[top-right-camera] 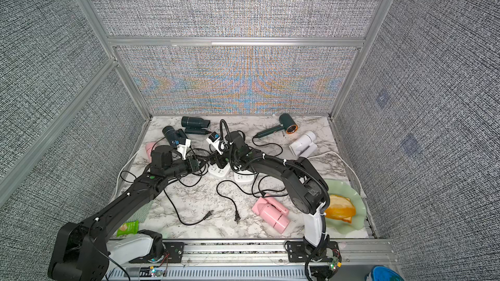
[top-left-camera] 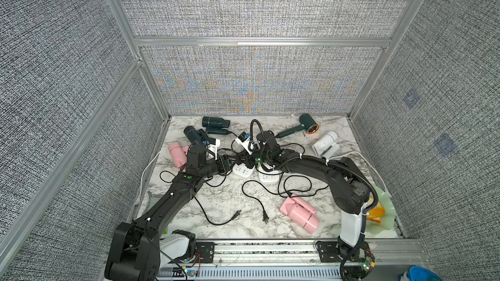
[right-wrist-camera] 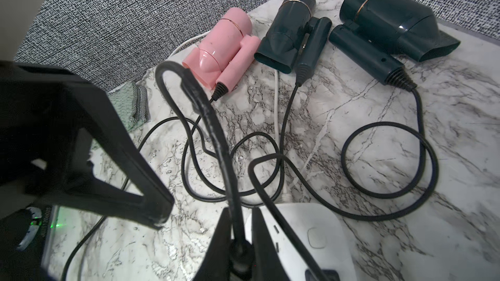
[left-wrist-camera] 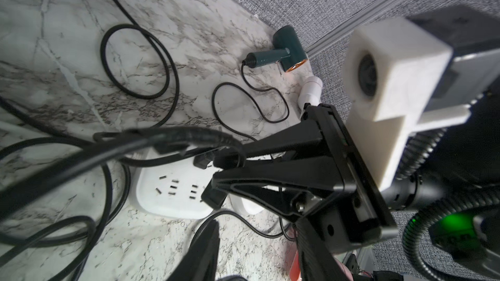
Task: Charge the blow dryers
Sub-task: Pick up the plug from the center of the board.
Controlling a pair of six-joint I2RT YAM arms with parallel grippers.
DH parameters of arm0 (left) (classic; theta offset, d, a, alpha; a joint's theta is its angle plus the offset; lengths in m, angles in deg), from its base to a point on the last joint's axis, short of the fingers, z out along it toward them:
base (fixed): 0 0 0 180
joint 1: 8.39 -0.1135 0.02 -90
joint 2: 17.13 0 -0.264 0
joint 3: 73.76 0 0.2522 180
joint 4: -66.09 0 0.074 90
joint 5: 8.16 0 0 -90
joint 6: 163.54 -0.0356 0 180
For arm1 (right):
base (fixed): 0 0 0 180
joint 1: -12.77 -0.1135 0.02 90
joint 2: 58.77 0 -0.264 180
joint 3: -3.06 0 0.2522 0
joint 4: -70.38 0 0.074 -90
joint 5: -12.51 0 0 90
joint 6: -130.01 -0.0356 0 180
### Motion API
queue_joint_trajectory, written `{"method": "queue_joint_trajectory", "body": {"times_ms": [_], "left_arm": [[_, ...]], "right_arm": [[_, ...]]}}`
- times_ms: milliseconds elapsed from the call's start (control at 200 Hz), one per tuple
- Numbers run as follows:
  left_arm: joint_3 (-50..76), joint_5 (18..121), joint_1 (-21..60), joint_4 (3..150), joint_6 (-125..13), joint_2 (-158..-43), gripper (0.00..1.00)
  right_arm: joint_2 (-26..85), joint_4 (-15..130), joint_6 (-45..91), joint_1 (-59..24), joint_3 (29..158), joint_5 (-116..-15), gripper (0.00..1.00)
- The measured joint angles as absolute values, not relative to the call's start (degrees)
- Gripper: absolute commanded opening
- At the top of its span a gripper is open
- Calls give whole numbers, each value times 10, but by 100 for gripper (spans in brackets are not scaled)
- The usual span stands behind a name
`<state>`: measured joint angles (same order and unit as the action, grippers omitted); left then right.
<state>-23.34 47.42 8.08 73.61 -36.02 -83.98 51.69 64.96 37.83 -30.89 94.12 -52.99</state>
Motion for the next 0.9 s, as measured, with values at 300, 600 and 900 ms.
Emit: {"method": "queue_joint_trajectory", "body": {"times_ms": [300, 600, 900], "left_arm": [[-236, 438, 81, 710, -367, -842, 49], [-239, 410, 81, 706, -373, -847, 53], [-248, 392, 81, 693, -373, -845, 53]], "right_arm": [[487, 596, 352, -320, 951, -526, 6], [477, 591, 330, -324, 941, -536, 6], [462, 591, 324, -327, 926, -539, 6]]}}
